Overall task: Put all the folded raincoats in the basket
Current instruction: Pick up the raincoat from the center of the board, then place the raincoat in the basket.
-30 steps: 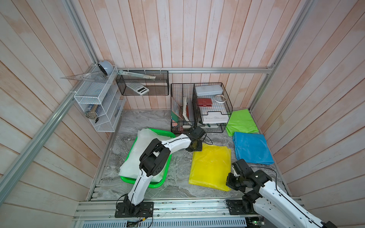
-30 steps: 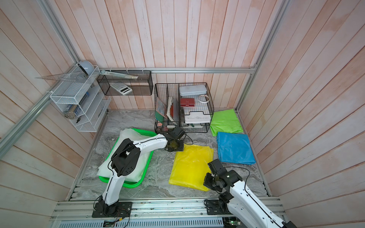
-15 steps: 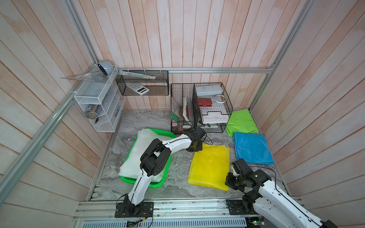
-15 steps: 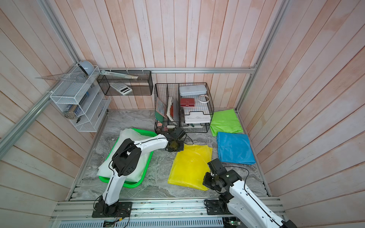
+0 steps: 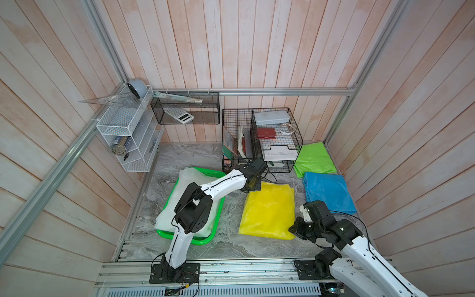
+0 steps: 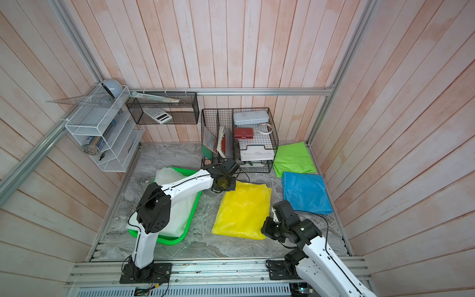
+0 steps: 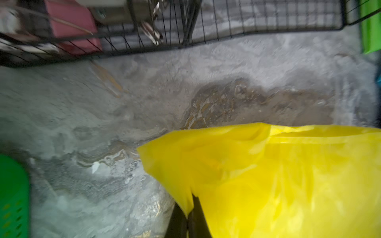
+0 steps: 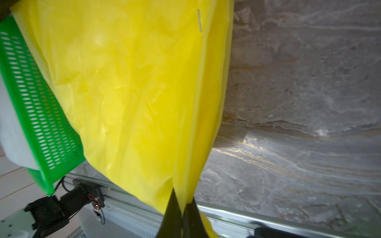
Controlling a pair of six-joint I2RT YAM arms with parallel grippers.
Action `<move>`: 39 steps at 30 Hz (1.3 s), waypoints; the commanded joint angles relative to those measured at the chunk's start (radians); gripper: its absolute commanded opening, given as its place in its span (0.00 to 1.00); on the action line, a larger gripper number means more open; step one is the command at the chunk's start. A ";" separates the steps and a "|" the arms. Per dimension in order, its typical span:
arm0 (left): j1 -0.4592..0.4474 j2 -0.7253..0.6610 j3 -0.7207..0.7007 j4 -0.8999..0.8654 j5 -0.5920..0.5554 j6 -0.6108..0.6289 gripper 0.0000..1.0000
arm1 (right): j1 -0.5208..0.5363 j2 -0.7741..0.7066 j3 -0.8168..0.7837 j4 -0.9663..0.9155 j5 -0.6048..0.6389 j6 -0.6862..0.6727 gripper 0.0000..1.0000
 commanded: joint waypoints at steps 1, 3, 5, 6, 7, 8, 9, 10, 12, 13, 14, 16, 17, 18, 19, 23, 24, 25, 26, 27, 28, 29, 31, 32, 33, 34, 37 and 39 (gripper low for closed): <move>0.010 -0.090 0.061 -0.078 -0.069 0.052 0.00 | -0.001 -0.031 0.051 0.079 -0.066 0.073 0.00; 0.017 -0.126 0.085 -0.107 -0.087 0.071 0.00 | 0.003 -0.012 0.077 0.122 -0.092 0.102 0.00; 0.031 -0.157 0.108 -0.144 -0.105 0.089 0.00 | 0.022 0.022 0.117 0.147 -0.092 0.120 0.00; 0.044 -0.174 0.117 -0.165 -0.111 0.096 0.00 | 0.039 0.040 0.141 0.162 -0.081 0.130 0.00; 0.055 -0.191 0.120 -0.179 -0.113 0.105 0.00 | 0.057 0.055 0.161 0.176 -0.063 0.137 0.00; 0.071 -0.212 0.118 -0.190 -0.119 0.118 0.00 | 0.089 0.071 0.183 0.201 -0.038 0.145 0.00; 0.086 -0.234 0.111 -0.198 -0.126 0.130 0.00 | 0.122 0.091 0.202 0.231 -0.010 0.153 0.00; 0.100 -0.251 0.105 -0.207 -0.131 0.140 0.00 | 0.147 0.116 0.218 0.254 0.009 0.160 0.00; 0.136 -0.288 0.091 -0.226 -0.138 0.163 0.00 | 0.207 0.193 0.261 0.314 0.027 0.172 0.00; 0.152 -0.304 0.081 -0.234 -0.138 0.172 0.00 | 0.237 0.233 0.282 0.335 0.035 0.175 0.00; 0.172 -0.326 0.070 -0.238 -0.134 0.184 0.00 | 0.272 0.282 0.310 0.360 0.048 0.174 0.00; 0.209 -0.360 0.047 -0.250 -0.134 0.208 0.00 | 0.333 0.377 0.365 0.404 0.067 0.169 0.00; 0.232 -0.378 0.032 -0.257 -0.141 0.220 0.00 | 0.364 0.432 0.397 0.428 0.071 0.168 0.00; 0.256 -0.397 0.015 -0.265 -0.151 0.229 0.00 | 0.392 0.485 0.428 0.451 0.074 0.166 0.00; 0.280 -0.411 -0.004 -0.265 -0.159 0.234 0.00 | 0.413 0.530 0.454 0.469 0.075 0.165 0.00; 0.404 -0.492 -0.087 -0.267 -0.137 0.265 0.00 | 0.493 0.713 0.566 0.530 0.080 0.151 0.00; 0.439 -0.507 -0.106 -0.267 -0.131 0.275 0.00 | 0.511 0.759 0.595 0.543 0.084 0.138 0.00; 0.473 -0.519 -0.123 -0.272 -0.124 0.281 0.00 | 0.526 0.804 0.633 0.527 0.094 0.125 0.00; 0.503 -0.529 -0.136 -0.273 -0.115 0.288 0.00 | 0.537 0.842 0.665 0.514 0.097 0.113 0.00; 0.535 -0.539 -0.155 -0.272 -0.105 0.293 0.00 | 0.549 0.884 0.691 0.517 0.096 0.107 0.00; 0.568 -0.545 -0.174 -0.272 -0.092 0.302 0.00 | 0.559 0.921 0.712 0.526 0.092 0.107 0.00; 0.592 -0.547 -0.188 -0.275 -0.089 0.305 0.00 | 0.570 0.950 0.729 0.535 0.087 0.114 0.00; 0.644 -0.549 -0.220 -0.278 -0.083 0.309 0.00 | 0.593 1.014 0.768 0.571 0.077 0.117 0.00; 0.666 -0.548 -0.233 -0.277 -0.073 0.311 0.00 | 0.602 1.044 0.789 0.569 0.079 0.118 0.00; 0.689 -0.549 -0.248 -0.269 -0.066 0.309 0.00 | 0.614 1.074 0.814 0.570 0.078 0.118 0.00; 0.712 -0.550 -0.262 -0.261 -0.061 0.301 0.00 | 0.625 1.102 0.838 0.576 0.073 0.114 0.00; 0.758 -0.538 -0.285 -0.234 -0.032 0.304 0.00 | 0.652 1.176 0.906 0.579 0.071 0.102 0.00; 0.774 -0.521 -0.285 -0.233 -0.033 0.308 0.00 | 0.666 1.218 0.945 0.572 0.069 0.100 0.00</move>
